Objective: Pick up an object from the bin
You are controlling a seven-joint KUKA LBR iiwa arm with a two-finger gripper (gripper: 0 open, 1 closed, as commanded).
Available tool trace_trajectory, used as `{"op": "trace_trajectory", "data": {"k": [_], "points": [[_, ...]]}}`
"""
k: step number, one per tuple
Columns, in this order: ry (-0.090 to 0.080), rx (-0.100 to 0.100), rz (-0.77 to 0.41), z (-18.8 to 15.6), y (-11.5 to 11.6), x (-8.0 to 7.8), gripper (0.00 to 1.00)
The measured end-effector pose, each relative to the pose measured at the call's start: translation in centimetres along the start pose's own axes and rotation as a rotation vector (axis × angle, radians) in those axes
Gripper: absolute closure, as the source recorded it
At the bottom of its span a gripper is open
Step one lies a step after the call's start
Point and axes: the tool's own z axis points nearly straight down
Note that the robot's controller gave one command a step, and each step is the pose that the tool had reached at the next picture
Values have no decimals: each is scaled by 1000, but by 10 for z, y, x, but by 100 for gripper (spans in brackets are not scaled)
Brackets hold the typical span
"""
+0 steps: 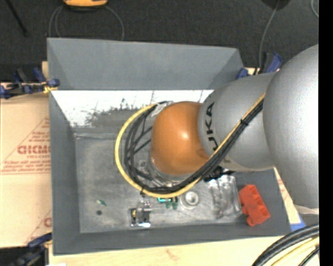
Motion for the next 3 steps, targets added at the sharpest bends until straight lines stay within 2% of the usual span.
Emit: {"op": "trace_trajectory", "data": {"k": [1, 2, 3], "points": [[-3, 4, -152, 44, -40, -5, 0], [-38, 6, -394, 52, -9, 6, 0], [-7, 6, -389, 55, 5, -14, 0]]}}
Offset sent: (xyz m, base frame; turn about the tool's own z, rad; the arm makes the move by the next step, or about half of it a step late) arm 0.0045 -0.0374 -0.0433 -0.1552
